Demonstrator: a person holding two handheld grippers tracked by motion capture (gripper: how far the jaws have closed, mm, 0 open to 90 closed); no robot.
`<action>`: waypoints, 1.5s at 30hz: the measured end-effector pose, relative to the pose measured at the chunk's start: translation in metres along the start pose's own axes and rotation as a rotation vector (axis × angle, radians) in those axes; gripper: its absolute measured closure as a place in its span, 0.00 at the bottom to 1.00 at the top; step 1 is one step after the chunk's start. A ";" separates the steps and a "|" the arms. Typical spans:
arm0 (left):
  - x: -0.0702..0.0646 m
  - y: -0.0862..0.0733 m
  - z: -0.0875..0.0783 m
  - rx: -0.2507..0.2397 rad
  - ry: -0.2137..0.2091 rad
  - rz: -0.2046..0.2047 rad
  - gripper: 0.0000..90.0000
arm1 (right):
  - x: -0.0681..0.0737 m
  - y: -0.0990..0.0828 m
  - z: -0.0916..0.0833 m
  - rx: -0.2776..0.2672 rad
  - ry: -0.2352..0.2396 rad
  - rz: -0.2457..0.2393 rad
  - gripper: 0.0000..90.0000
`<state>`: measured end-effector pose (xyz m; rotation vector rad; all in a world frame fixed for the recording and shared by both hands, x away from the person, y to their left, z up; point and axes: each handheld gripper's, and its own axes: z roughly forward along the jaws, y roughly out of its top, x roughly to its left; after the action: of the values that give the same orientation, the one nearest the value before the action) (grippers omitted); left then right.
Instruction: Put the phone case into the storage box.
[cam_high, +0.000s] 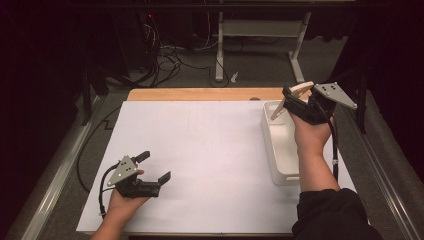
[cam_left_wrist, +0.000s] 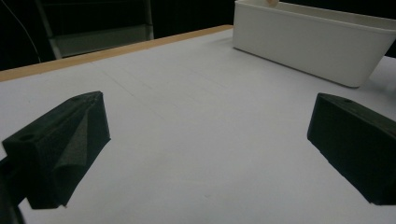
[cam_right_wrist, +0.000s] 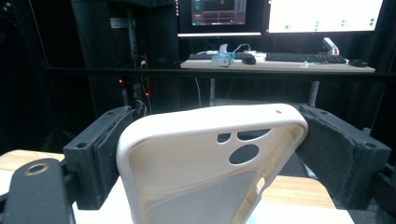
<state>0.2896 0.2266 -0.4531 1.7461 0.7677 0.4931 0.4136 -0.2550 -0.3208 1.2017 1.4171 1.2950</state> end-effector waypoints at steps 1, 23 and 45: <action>0.000 0.000 0.000 0.000 0.000 0.000 0.01 | 0.000 -0.001 0.003 0.004 -0.005 0.000 0.16; 0.002 -0.001 0.000 -0.001 -0.004 -0.010 0.01 | -0.001 -0.034 0.048 0.158 -0.091 0.027 0.15; 0.002 -0.001 0.000 -0.006 -0.005 -0.015 0.00 | 0.002 -0.049 0.066 0.173 -0.109 0.036 0.15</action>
<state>0.2906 0.2286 -0.4545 1.7345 0.7748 0.4801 0.4725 -0.2409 -0.3759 1.3971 1.4570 1.1305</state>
